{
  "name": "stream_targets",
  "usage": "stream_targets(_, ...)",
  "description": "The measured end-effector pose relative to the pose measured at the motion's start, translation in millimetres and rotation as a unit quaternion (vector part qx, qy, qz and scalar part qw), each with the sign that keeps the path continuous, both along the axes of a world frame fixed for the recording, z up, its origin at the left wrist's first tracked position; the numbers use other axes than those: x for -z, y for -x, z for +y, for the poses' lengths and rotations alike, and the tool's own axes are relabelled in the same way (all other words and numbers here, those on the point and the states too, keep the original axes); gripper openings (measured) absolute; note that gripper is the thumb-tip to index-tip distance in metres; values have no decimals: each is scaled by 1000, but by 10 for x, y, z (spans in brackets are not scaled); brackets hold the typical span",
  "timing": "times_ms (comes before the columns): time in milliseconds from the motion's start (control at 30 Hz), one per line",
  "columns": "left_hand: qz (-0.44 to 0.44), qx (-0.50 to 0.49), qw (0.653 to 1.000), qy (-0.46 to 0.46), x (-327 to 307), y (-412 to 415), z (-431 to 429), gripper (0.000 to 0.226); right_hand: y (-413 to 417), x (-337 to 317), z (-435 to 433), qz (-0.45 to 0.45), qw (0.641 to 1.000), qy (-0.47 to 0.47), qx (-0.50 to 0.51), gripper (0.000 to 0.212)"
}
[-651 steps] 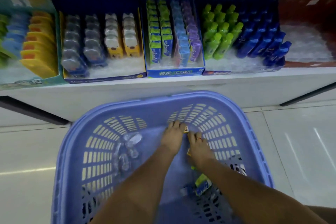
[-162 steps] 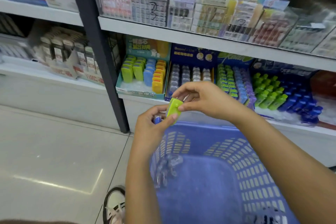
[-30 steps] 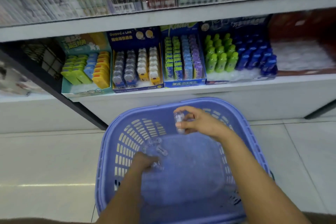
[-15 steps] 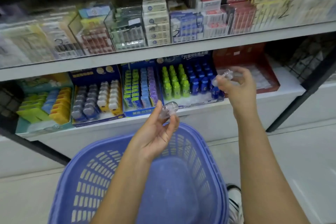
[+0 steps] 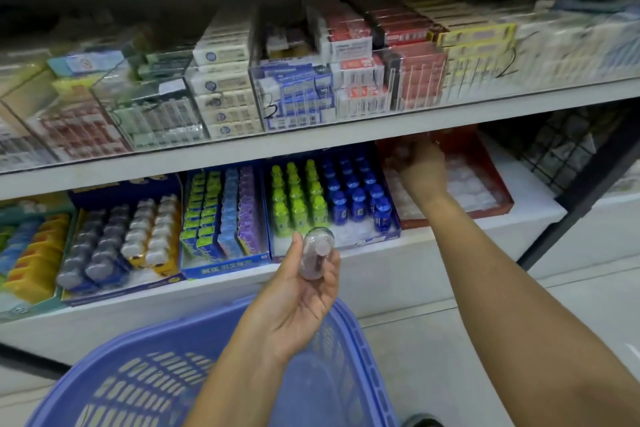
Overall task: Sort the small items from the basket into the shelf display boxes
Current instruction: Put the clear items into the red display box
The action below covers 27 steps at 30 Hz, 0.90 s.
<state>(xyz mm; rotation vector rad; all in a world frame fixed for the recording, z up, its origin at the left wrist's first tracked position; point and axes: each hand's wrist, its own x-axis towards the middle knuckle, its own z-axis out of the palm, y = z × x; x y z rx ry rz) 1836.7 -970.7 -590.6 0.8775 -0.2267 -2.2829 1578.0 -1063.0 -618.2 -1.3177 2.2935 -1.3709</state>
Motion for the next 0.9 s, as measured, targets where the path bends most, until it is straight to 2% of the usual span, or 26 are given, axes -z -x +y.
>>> stream_targets(233,-39,21,999,30,76,119,-12,39,-44,85,-90,155,988,-19,20,25)
stream_targets(500,-42,24,999,16,55,125,-4,38,-64,109,-31,140,990,-10,1,32)
stream_targets(667,-28,49,998,33,-7,109,-10,34,-117,124,-36,232,969,-80,16,43)
stream_targets(800,-31,62,996,54,-50,83,-16,34,-113,81,-17,206,976,-67,1,28)
stream_targets(900,-34,60,996,60,-93,104,0,35,-66,-17,13,140,984,-109,-28,22)
